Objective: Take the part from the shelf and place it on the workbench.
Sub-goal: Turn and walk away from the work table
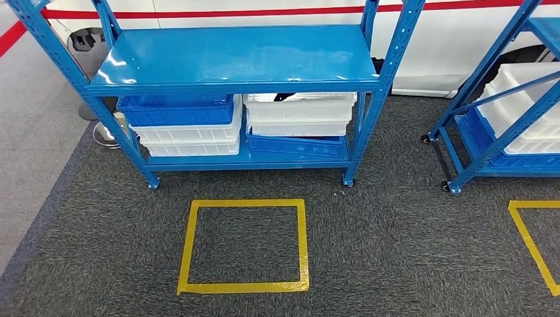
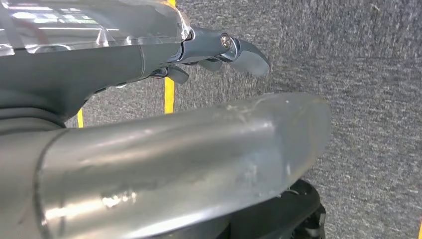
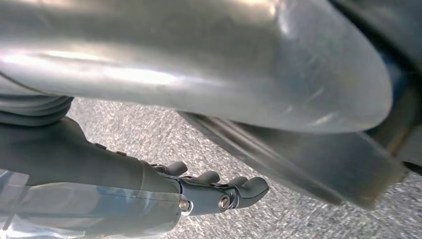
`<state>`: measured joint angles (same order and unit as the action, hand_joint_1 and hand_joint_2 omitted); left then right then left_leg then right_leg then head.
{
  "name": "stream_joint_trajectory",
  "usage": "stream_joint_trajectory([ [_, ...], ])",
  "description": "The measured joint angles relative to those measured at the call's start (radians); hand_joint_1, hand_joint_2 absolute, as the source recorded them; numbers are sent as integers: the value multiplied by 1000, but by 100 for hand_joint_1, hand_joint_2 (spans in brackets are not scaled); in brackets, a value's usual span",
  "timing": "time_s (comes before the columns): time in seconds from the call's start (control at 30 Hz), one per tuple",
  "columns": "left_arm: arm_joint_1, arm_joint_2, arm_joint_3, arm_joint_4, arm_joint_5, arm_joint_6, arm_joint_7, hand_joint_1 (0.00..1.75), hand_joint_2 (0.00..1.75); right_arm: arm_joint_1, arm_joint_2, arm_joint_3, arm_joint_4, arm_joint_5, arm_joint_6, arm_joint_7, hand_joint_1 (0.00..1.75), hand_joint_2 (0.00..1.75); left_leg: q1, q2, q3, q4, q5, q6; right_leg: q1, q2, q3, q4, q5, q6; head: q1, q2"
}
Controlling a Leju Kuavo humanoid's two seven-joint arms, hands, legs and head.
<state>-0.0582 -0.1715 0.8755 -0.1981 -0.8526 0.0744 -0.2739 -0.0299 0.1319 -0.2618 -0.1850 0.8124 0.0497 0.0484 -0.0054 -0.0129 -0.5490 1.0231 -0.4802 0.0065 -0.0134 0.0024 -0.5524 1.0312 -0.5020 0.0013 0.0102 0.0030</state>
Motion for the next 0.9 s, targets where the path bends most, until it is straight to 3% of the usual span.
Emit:
stream_joint_trajectory([
  [0.07, -1, 0, 0, 0, 0, 0, 0, 0, 0, 1, 1, 0, 0, 0, 0, 0, 0, 0, 3, 3, -4, 25, -14, -13, -2, -1, 11, -7, -3, -14, -3, 0],
  [0.1, -1, 0, 0, 0, 0, 0, 0, 0, 0, 2, 1, 0, 0, 0, 0, 0, 0, 0, 5, 4, -21, 63, -32, -19, -5, -3, 18, -10, -5, -20, -7, 0],
  [0.2, 2, 0, 0, 0, -2, 0, 0, 0, 0, 3, 1, 0, 0, 0, 0, 0, 0, 0, 13, 6, -129, 249, -93, -32, -4, -6, 37, -11, -22, -27, -12, 0],
  [0.23, 4, 0, 0, 0, -2, 0, 1, 0, 0, 4, 1, 0, 0, 0, 0, 0, 0, 0, 15, 6, -157, 282, -89, -35, -4, -6, 46, -11, -30, -26, -12, 0],
  [0.27, 6, 0, 0, 0, -3, 0, 2, 0, 0, 6, 1, 0, 0, 0, 0, 0, 0, 0, 16, 7, -167, 277, -64, -35, -4, -6, 56, -11, -39, -25, -12, 0],
  [0.33, 10, 0, 0, 0, -5, -1, 3, 0, 0, 7, 1, 0, 0, 1, 0, 0, 0, 0, 17, 8, -139, 167, 23, -29, -4, -5, 82, -11, -60, -20, -13, 0],
  [0.4, 11, 0, 1, 0, -7, 0, 3, 0, 0, 8, 1, 0, 0, 1, 0, 0, 0, 0, 11, 10, -97, 66, 67, -17, -3, -5, 101, -14, -79, -9, -12, 0],
  [0.47, 9, 0, 1, 0, -8, 0, 4, 0, 0, 7, 2, -1, 1, 2, 1, 1, 0, 0, 2, 12, -76, 38, 52, -1, -2, -7, 115, -18, -86, 5, -11, 0],
  [0.53, 8, 0, 1, 0, -8, 1, 5, 0, 0, 4, 3, -1, 1, 2, 2, 1, 0, 0, 2, 10, -53, 20, 38, 15, -5, -8, 117, 5, -73, 17, -10, 0],
  [0.57, 8, 1, 1, 0, -8, 1, 5, 0, 0, 2, 3, -1, 1, 2, 2, 1, 0, 0, 3, 9, -38, 10, 32, 23, -6, -8, 103, 42, -63, 22, -10, 0],
  [0.63, 7, 0, 1, 0, -9, 0, 6, 0, 0, -1, 2, -3, 0, 2, 2, 1, 0, 0, 5, 7, -9, -5, 19, 36, -7, -6, 32, 149, -69, 27, -7, 0],
  [0.7, 6, 0, 1, 0, -10, 0, 7, 0, 0, 0, 2, -6, 0, 2, 3, 1, 0, 0, 3, 6, 15, -8, -1, 42, -6, -5, -59, 247, -119, 30, -4, 0],
  [0.77, 8, -1, 1, 0, -12, -1, 7, 0, 0, 2, 2, -8, 0, 2, 4, 0, 0, 0, 2, 3, 44, -8, -25, 41, -4, -5, -118, 264, -144, 31, -2, 0],
  [0.8, 10, -2, 1, 0, -12, -1, 7, 0, 0, 2, 2, -9, 0, 2, 5, 0, 0, 0, 2, 2, 62, -8, -38, 39, -3, -5, -126, 233, -125, 28, -1, 0],
  [0.9, 12, -5, 1, 0, -14, -1, 8, 0, 0, 6, 1, -11, 1, 2, 5, 0, 0, 0, 0, 1, 108, -9, -79, 31, 7, -5, -112, 76, 32, 9, 0, 0],
])
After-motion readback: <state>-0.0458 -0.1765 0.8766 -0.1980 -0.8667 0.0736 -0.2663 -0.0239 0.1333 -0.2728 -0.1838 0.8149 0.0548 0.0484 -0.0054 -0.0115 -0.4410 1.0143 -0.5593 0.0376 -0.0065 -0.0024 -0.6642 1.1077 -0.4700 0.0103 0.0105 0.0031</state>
